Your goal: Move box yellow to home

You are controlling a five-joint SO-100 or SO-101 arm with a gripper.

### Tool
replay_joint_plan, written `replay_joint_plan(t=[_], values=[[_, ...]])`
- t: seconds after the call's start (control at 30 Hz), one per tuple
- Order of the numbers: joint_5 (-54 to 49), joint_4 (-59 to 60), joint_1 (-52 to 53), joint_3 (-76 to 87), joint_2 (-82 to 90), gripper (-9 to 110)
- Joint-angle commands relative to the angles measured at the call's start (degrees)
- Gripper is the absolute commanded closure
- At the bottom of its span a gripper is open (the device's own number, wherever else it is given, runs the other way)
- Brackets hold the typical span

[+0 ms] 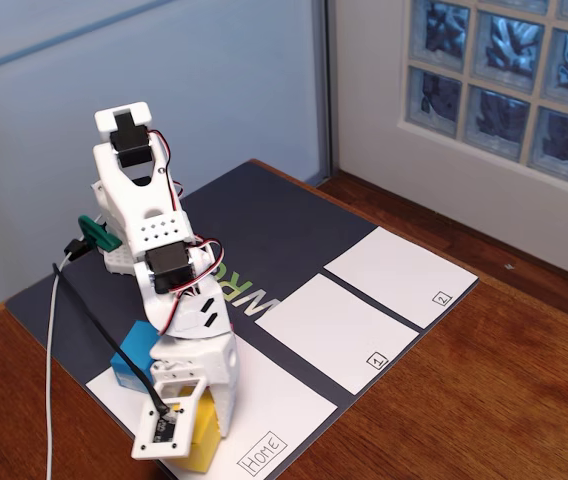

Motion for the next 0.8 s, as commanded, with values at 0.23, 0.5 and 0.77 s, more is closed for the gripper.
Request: replay_joint_plan(t=[0.23,0.5,0.77], values=[[-1.8,-2.0,-1.1,-2.4,-0.5,101],[-10.5,-1.9,-0.7,-2.2,-0.2,74],[-13.0,-1.7,-0.2,-2.2,1.6,67]])
